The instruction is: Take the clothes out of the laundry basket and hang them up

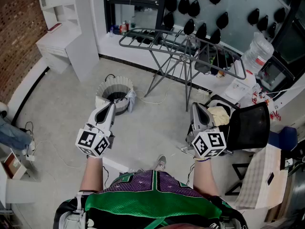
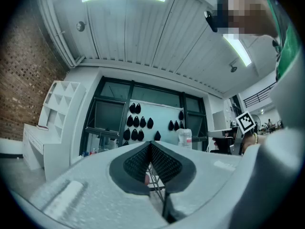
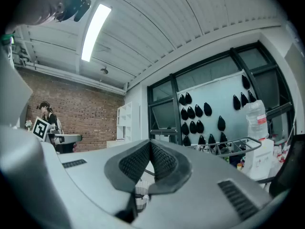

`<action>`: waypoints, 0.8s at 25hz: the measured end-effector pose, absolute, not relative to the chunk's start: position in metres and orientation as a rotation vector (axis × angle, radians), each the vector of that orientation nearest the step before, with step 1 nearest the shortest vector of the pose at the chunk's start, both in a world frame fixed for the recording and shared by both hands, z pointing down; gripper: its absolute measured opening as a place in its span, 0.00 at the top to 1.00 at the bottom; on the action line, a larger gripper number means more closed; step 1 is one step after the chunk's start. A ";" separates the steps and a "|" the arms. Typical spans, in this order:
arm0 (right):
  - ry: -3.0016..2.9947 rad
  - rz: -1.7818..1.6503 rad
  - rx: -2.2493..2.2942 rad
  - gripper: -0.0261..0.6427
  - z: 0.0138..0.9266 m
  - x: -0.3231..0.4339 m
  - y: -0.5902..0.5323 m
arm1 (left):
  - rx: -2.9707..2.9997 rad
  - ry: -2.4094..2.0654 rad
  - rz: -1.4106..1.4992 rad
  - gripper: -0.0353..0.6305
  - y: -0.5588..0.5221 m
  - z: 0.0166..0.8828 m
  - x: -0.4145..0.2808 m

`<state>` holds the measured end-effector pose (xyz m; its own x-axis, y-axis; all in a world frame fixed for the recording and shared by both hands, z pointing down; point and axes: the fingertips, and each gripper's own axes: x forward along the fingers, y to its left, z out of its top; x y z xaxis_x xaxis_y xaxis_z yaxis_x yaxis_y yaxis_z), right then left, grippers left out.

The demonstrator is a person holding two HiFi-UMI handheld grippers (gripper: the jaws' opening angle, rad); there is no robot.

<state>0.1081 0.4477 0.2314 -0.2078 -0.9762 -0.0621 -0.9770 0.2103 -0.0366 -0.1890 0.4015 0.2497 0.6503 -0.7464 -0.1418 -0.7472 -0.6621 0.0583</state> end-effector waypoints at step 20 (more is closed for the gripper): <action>2.462 0.020 -1.808 0.96 0.228 0.067 0.424 | -2.831 1.392 0.265 0.92 0.393 0.255 -0.225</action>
